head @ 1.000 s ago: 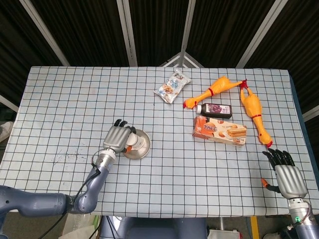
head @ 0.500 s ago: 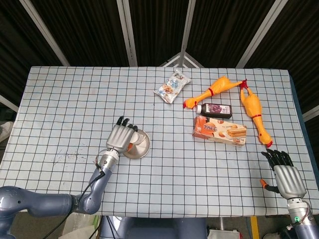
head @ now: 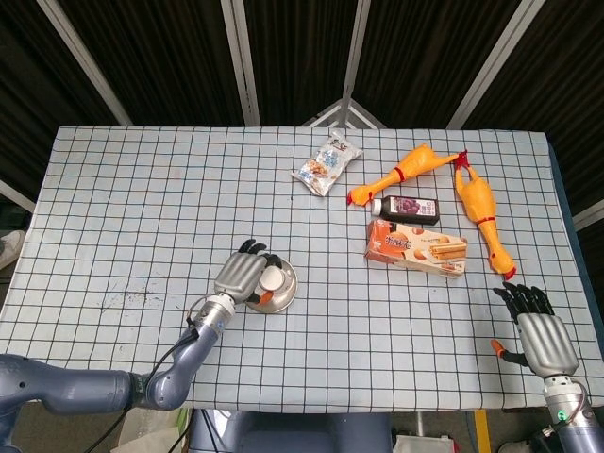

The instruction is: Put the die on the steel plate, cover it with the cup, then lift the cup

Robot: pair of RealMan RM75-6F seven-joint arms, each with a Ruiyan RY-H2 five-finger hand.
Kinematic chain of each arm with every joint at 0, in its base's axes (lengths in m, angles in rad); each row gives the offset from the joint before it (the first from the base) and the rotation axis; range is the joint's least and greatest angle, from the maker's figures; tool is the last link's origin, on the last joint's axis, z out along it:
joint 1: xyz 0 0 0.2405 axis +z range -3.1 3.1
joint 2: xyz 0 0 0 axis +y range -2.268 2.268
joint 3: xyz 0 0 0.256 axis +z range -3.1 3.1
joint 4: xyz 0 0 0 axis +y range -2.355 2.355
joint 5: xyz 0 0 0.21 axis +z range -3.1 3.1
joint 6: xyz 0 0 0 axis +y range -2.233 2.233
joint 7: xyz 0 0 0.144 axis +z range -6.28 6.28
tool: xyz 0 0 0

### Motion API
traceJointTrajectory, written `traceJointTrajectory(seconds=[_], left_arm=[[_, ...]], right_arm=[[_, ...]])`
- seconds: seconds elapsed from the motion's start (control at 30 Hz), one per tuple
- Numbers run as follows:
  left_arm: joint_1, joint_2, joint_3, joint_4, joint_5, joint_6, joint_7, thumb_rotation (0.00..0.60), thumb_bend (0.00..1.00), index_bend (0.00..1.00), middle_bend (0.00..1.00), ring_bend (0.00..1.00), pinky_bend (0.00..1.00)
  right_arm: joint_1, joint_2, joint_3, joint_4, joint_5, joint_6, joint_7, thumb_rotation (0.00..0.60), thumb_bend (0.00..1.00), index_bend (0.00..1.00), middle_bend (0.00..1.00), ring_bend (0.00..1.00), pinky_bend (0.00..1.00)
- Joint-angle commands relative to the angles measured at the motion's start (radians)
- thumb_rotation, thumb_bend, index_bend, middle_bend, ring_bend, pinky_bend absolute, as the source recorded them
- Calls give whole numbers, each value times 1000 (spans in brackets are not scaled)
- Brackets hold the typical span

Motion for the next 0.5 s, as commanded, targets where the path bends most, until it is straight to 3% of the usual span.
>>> traceJointTrajectory(seconds=[0.03,0.5], left_arm=[[1,16,-1,-8,-7,-10,-13,600,500,516,405,127,51],[-17,-16,84,103,97,131,144,600,500,518,407,127,51]], right_arm=[[1,0,0,-1,0,-1,-2,600,260,166,108,83,0],[2,0,-3,-6,1,-5,-5,600,260,166,108,83,0]])
